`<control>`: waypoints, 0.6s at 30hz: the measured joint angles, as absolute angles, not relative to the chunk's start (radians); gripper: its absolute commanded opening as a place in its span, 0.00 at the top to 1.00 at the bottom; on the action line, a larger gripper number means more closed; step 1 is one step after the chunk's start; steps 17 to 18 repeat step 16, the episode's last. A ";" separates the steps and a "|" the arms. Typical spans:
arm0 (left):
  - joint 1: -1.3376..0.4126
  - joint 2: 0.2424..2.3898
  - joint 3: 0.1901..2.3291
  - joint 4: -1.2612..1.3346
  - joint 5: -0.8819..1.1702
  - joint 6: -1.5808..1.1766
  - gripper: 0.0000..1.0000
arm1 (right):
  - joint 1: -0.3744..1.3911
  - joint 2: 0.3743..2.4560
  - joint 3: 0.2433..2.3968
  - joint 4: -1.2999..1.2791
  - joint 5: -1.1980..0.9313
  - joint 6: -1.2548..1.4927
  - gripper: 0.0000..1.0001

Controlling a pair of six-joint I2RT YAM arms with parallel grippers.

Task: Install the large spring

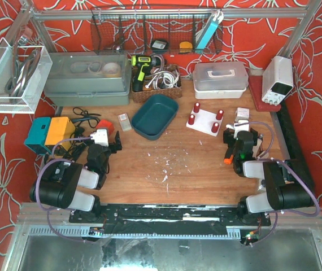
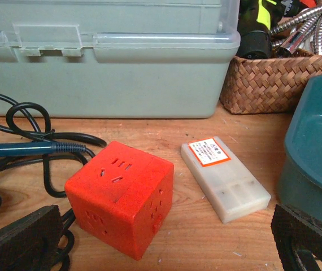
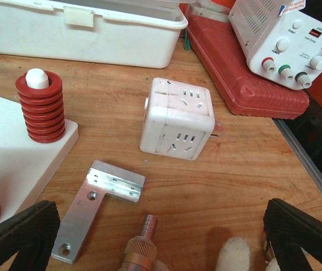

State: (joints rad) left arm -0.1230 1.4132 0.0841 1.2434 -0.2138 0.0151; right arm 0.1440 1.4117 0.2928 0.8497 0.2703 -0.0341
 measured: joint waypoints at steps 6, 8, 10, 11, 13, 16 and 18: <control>-0.123 1.413 0.084 1.243 -0.211 0.015 0.00 | 0.144 1.412 0.293 0.855 0.270 -0.034 0.01; -0.123 1.413 0.084 1.243 -0.211 0.015 0.00 | 0.144 1.412 0.293 0.855 0.270 -0.034 0.01; -0.123 1.413 0.084 1.243 -0.211 0.015 0.00 | 0.144 1.412 0.293 0.855 0.270 -0.034 0.01; -0.123 1.413 0.084 1.243 -0.211 0.015 0.00 | 0.144 1.412 0.293 0.855 0.270 -0.034 0.01; -0.123 1.413 0.084 1.243 -0.211 0.015 0.00 | 0.144 1.412 0.293 0.855 0.270 -0.034 0.01; -0.123 1.413 0.084 1.243 -0.211 0.015 0.00 | 0.144 1.412 0.293 0.855 0.270 -0.034 0.01; -0.123 1.413 0.084 1.243 -0.211 0.015 0.00 | 0.144 1.412 0.293 0.855 0.270 -0.034 0.01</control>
